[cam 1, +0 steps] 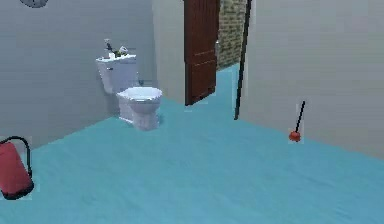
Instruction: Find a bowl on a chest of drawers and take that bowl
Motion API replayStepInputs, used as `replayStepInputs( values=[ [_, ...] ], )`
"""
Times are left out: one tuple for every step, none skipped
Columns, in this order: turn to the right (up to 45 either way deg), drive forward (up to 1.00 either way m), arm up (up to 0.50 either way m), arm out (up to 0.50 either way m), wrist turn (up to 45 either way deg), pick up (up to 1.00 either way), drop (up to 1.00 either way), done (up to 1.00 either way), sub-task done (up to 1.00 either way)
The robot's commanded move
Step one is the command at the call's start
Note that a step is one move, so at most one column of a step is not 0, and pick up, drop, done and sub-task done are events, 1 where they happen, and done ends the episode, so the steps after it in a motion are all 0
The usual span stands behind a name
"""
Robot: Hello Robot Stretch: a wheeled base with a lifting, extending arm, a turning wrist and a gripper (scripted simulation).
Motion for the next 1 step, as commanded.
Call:
replayStepInputs(
  values=[
    [33.0,0.0,0.0,0.0,0.0,0.0,0.0,0.0,0.0]
  ],
)
